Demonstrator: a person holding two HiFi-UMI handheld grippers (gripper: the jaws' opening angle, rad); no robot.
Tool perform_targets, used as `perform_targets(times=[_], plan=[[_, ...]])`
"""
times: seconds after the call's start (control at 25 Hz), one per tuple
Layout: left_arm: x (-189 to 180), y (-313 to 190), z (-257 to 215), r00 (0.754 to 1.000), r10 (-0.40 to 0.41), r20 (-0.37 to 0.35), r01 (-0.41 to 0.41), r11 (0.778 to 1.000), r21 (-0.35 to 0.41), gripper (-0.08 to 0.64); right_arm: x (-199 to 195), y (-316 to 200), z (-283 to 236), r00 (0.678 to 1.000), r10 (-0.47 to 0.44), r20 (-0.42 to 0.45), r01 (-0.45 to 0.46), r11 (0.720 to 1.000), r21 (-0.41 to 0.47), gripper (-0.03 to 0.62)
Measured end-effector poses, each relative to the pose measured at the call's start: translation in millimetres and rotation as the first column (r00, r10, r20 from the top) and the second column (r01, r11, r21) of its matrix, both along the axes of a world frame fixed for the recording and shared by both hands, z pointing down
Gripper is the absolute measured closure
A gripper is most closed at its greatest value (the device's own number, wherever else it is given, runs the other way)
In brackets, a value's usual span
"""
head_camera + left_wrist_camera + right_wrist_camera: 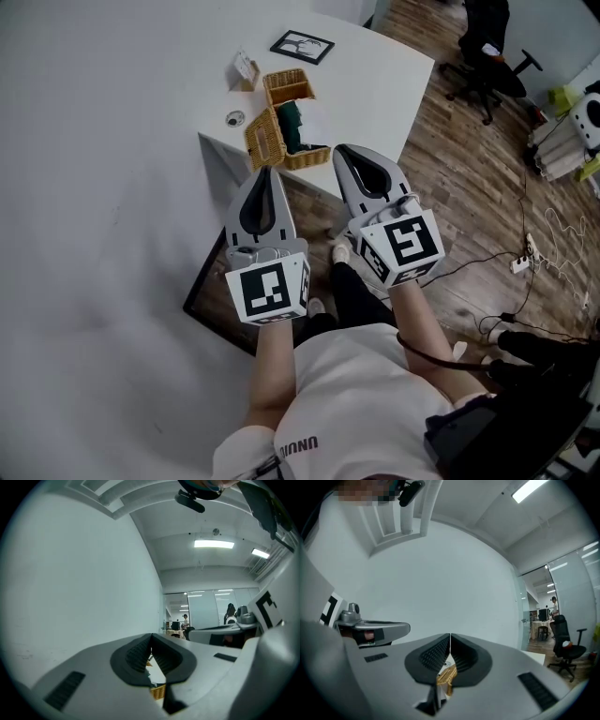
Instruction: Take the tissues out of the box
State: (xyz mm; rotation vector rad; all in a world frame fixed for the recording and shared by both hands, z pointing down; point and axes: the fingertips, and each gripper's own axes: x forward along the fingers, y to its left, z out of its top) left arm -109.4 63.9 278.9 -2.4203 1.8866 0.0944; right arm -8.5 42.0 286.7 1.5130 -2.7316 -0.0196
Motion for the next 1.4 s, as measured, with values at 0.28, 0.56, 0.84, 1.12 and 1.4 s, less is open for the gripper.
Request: perform_targets(times=[0.28, 0.56, 0.84, 1.12, 1.4], plan=[[1.7, -46.7, 9.4, 0.999, -0.041, 0.005, 0.041, 0.999, -0.033, 0.546, 0.5, -48.5, 10.3, 0.999, -0.042, -0.001, 0.042, 0.999, -0.017, 0.572], [16.8, -109.8, 26.7, 0.999, -0.045, 0.009, 0.046, 0.993, -0.109, 0.546, 15.7, -107.5, 10.3, 0.997, -0.069, 0.031, 0.070, 0.997, -0.027, 0.572], [28.1, -159.1, 47.2, 0.996, -0.093, 0.011, 0.094, 0.981, -0.172, 0.546, 31.4, -160.1, 20.9, 0.995, -0.094, 0.043, 0.096, 0.993, -0.065, 0.572], [34.2, -186.8, 86.5, 0.995, -0.092, -0.044, 0.076, 0.958, -0.276, 0.541, 31.8, -188.2, 26.7, 0.985, -0.169, 0.022, 0.170, 0.983, -0.071, 0.572], [39.4, -198.8, 122.1, 0.995, -0.087, -0.050, 0.059, 0.911, -0.408, 0.444, 39.0, -205.8, 40.0, 0.981, -0.189, 0.040, 0.192, 0.975, -0.110, 0.572]])
